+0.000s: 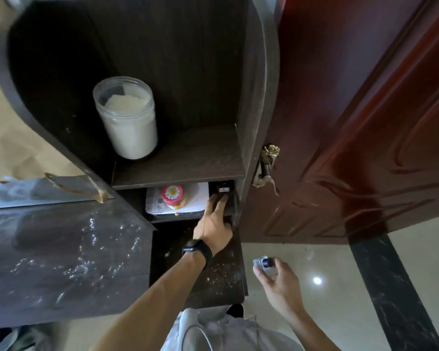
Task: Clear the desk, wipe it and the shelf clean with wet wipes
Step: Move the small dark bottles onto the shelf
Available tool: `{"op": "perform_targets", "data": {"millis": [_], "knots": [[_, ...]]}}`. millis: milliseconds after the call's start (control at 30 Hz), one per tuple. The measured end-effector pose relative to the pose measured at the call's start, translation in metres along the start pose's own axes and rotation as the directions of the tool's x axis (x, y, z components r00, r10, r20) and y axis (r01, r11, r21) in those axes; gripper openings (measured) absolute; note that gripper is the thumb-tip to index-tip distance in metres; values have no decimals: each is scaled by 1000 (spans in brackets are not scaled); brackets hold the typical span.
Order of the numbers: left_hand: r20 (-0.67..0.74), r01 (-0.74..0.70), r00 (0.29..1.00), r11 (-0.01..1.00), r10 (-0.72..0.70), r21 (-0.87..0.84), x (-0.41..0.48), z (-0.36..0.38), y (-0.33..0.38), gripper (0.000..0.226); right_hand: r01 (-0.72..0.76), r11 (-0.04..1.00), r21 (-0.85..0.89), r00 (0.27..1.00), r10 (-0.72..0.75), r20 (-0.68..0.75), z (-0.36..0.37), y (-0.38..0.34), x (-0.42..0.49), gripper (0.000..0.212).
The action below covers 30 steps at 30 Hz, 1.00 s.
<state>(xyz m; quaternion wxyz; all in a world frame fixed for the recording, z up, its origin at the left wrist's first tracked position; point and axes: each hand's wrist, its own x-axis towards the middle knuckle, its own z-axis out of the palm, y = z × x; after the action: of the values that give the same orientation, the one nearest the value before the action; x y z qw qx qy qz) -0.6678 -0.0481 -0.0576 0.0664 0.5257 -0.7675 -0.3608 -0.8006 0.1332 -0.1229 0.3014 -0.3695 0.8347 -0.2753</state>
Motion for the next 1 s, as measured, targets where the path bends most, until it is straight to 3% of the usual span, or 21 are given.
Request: {"op": "perform_targets", "data": {"millis": [100, 200, 267, 333, 433, 600, 767, 1000], "knots": [[-203, -88, 974, 994, 101, 71, -34, -16, -24, 59, 141, 984, -107, 990, -137, 40, 18, -32, 22, 35], [-460, -165, 840, 943, 287, 288, -57, -44, -41, 53, 220, 959, -176, 975, -212, 63, 35, -75, 45, 39], [-567, -149, 729, 897, 384, 415, -65, -62, -48, 62, 284, 928, -243, 959, -281, 48, 45, -101, 58, 43], [-587, -132, 678, 859, 442, 495, -68, -78, -49, 82, 328, 887, -325, 941, -339, 26, 51, -118, 70, 43], [-558, -71, 688, 807, 465, 586, -64, -103, -49, 99, 327, 850, -414, 935, -353, 13, 58, -133, 85, 37], [-513, -8, 772, 813, 375, 582, -50, -114, -48, 95, 227, 832, -506, 968, -250, 23, 67, -145, 98, 41], [-536, -32, 748, 827, 392, 561, -47, -110, -50, 90, 180, 870, -459, 979, -204, -2, 69, -143, 95, 61], [-563, -44, 712, 827, 420, 560, -41, -107, -56, 92, 417, 792, -447, 887, -462, 9, 67, -99, 50, 76]]}}
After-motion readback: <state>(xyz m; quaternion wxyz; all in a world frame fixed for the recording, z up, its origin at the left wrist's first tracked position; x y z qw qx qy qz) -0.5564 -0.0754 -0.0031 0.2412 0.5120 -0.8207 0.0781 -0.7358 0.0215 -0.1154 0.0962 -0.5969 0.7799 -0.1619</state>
